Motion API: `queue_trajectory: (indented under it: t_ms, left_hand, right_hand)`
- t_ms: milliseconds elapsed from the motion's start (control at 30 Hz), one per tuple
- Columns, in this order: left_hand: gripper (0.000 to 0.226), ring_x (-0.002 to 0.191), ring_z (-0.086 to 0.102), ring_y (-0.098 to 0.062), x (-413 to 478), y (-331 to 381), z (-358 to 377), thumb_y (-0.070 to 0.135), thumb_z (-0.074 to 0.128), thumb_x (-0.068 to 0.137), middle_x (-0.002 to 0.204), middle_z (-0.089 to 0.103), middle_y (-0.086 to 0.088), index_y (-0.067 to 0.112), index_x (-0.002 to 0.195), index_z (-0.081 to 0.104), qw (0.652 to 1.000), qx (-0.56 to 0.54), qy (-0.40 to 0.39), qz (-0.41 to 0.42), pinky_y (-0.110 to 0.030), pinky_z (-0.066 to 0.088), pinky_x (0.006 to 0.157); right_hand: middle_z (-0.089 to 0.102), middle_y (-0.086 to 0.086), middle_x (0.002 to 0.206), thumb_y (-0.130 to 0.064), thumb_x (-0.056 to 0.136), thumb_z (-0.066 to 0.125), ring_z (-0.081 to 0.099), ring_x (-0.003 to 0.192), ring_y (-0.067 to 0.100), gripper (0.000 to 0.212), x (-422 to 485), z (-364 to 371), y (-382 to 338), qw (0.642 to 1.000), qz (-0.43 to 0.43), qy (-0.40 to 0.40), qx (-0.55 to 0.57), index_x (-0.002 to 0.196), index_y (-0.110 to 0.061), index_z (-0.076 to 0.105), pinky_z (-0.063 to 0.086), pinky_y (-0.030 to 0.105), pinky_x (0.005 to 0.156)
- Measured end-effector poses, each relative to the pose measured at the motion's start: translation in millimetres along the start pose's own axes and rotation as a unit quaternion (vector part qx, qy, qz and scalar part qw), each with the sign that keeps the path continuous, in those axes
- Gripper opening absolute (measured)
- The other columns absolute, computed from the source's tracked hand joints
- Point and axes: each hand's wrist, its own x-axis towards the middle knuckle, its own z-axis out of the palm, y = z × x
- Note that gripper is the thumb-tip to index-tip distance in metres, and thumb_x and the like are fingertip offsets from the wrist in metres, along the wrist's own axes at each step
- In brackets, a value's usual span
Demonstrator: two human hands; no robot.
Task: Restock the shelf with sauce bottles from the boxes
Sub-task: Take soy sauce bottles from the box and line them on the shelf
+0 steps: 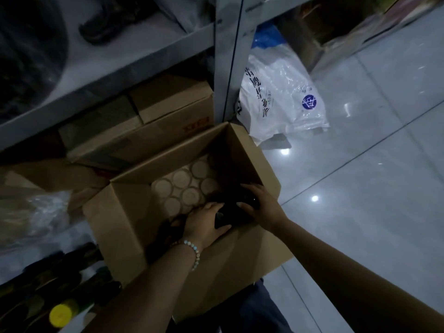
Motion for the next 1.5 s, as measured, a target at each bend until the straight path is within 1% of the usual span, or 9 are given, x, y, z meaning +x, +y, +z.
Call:
queue_trajectory:
  t_ms: [167,300,467,667,833,1167,1267,1367,1500]
  left_hand:
    - [0.049,0.125,0.046,-0.019,16.3,-10.3,13.9,0.033,0.057,0.091,0.141,0.046,0.003,0.022,0.136,0.044,1.0,-0.008,0.001,0.01,-0.028,0.035,0.102]
    - [0.037,0.111,0.053,-0.016,23.2,-17.9,8.9,0.02,0.057,0.093,0.124,0.058,-0.004,0.014,0.129,0.05,0.995,-0.098,0.01,0.009,-0.013,0.032,0.08]
    - [0.022,0.093,0.057,-0.013,44.8,-41.1,-10.4,0.018,0.063,0.088,0.101,0.062,-0.004,0.011,0.109,0.057,0.969,-0.243,0.054,-0.009,-0.017,0.039,0.072]
    - [0.013,0.088,0.06,-0.009,84.3,-72.4,-13.8,0.016,0.074,0.079,0.09,0.066,0.0,0.016,0.085,0.063,0.927,-0.347,0.137,-0.03,-0.004,0.043,0.068]
    - [0.003,0.085,0.064,-0.011,112.2,-85.4,-7.7,0.017,0.071,0.082,0.086,0.07,0.001,0.016,0.081,0.069,0.871,-0.458,0.157,-0.082,-0.006,0.047,0.065]
    - [0.018,0.065,0.063,-0.004,82.4,-53.7,-30.7,0.023,0.071,0.082,0.069,0.068,0.002,0.008,0.071,0.069,0.897,-0.37,0.243,-0.021,-0.009,0.042,0.06]
    - [0.018,0.066,0.062,-0.002,45.2,-30.1,-78.8,0.03,0.071,0.081,0.066,0.067,0.007,0.015,0.071,0.067,0.906,-0.325,0.272,-0.011,-0.012,0.041,0.057]
    - [0.016,0.066,0.063,0.003,-2.7,-3.3,-141.4,0.032,0.072,0.079,0.066,0.068,0.009,0.023,0.067,0.066,0.91,-0.289,0.294,0.032,-0.011,0.042,0.055]
    - [0.024,0.067,0.063,0.001,-90.3,48.0,-236.7,0.049,0.07,0.074,0.065,0.068,0.011,0.028,0.064,0.063,0.913,-0.258,0.3,0.099,-0.023,0.049,0.059]
  right_hand:
    - [0.039,-0.003,0.146,-0.041,0.094,0.05,0.043,0.128,0.019,0.045,15.3,14.9,9.5,0.995,-0.003,-0.008,-0.096,0.136,-0.027,0.047,0.042,0.032,0.099]
    - [0.052,0.001,0.131,-0.034,0.092,0.057,0.052,0.114,0.021,0.035,26.8,17.9,10.0,0.996,0.008,0.003,-0.088,0.124,-0.021,0.056,0.044,0.03,0.092]
    - [0.053,0.0,0.116,-0.028,0.084,0.068,0.052,0.102,0.019,0.025,41.4,24.3,7.3,0.999,0.009,0.04,-0.02,0.105,-0.02,0.057,0.046,0.031,0.084]
    - [0.06,-0.002,0.092,-0.032,0.078,0.074,0.056,0.086,0.013,0.023,81.9,39.7,-5.0,0.985,0.025,0.107,0.13,0.083,-0.017,0.057,0.046,0.031,0.075]
    - [0.067,-0.005,0.072,-0.038,0.074,0.078,0.064,0.072,0.007,0.024,106.2,71.8,-17.1,0.956,0.037,0.127,0.262,0.073,-0.018,0.064,0.052,0.028,0.071]
    - [0.047,-0.008,0.046,-0.03,0.083,0.071,0.044,0.046,-0.001,0.044,78.9,23.9,-34.7,0.942,-0.017,0.161,0.295,0.052,-0.022,0.042,0.039,0.023,0.054]
    - [0.047,-0.006,0.047,-0.042,0.084,0.066,0.047,0.044,-0.001,0.042,40.5,-17.8,-64.1,0.956,-0.053,0.158,0.242,0.056,-0.02,0.045,0.037,0.013,0.049]
    - [0.052,-0.002,0.05,-0.064,0.075,0.064,0.05,0.047,0.005,0.051,-5.1,-69.1,-100.4,0.96,-0.049,0.162,0.221,0.056,-0.019,0.047,0.044,0.029,0.053]
    - [0.053,0.002,0.053,-0.03,0.081,0.073,0.048,0.051,0.008,0.044,-87.6,-155.1,-174.1,0.931,-0.103,0.172,0.306,0.057,-0.001,0.051,0.041,0.022,0.052]
